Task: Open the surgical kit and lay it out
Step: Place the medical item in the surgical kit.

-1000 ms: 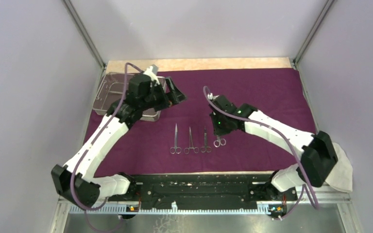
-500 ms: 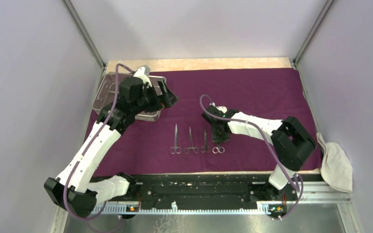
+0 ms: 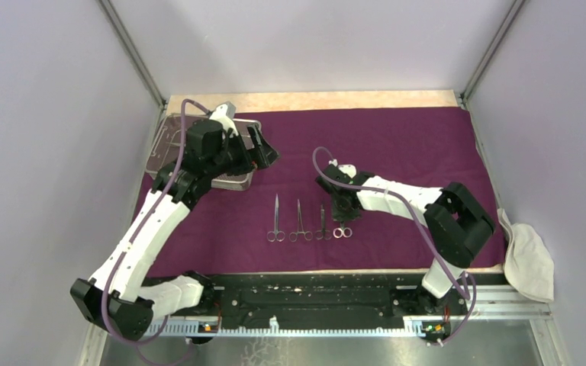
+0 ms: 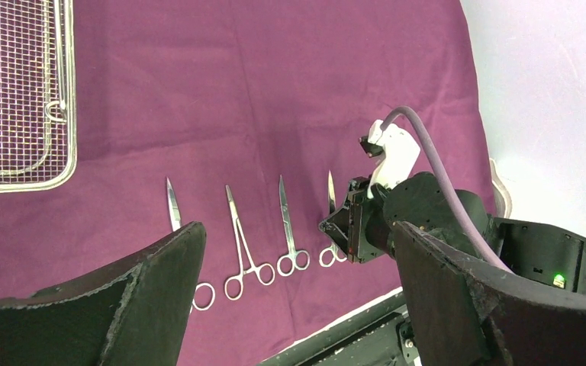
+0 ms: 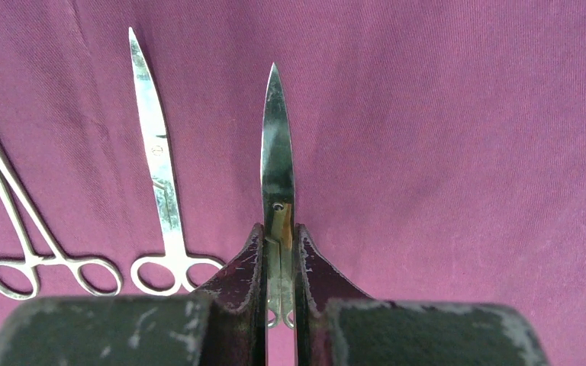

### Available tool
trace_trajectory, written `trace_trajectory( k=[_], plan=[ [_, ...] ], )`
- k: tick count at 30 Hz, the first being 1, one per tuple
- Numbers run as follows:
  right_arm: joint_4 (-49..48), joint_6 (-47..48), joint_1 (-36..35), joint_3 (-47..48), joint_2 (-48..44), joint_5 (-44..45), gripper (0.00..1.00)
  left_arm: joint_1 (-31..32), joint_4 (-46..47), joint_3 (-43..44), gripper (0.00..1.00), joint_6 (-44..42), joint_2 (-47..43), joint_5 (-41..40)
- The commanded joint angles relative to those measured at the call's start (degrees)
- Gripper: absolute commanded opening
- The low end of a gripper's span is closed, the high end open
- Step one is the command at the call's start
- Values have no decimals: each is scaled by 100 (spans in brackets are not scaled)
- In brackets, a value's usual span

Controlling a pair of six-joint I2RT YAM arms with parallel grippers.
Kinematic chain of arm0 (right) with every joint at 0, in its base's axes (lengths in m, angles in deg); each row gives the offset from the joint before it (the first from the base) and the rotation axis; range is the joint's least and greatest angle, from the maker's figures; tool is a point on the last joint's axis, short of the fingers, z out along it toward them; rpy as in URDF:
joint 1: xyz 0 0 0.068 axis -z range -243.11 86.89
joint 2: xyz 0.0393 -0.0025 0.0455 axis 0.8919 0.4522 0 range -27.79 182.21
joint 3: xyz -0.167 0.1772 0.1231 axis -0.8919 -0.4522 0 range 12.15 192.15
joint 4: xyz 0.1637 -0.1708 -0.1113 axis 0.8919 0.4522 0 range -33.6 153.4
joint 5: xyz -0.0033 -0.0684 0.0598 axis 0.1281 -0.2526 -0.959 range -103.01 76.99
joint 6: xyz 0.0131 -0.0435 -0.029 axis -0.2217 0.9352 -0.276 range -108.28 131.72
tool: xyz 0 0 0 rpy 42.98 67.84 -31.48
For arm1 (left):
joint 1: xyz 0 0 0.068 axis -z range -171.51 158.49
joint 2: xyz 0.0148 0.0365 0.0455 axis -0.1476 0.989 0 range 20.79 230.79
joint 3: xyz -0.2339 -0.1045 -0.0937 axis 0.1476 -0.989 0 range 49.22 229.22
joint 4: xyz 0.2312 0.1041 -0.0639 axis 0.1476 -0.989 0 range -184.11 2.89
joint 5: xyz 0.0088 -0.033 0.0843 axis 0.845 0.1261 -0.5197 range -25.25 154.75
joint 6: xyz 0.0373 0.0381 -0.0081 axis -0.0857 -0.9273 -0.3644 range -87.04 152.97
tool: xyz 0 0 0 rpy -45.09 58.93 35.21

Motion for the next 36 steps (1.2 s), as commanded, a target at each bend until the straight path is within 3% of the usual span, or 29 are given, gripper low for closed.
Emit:
trace_trajectory(
  k=[1, 19, 29, 36],
  plan=[
    [-161, -11, -80, -16, 119, 147, 0, -49, 252, 58, 98, -75, 65, 215],
    [-406, 214, -76, -191, 348, 213, 8, -94, 318, 46, 98, 15, 77, 225],
    [-403, 180, -76, -231, 365, 92, 24, -120, 324, 36, 98, 59, 72, 234],
    [331, 240, -27, 450, 112, 59, 25, -129, 288, 33, 98, 74, 40, 243]
  ],
)
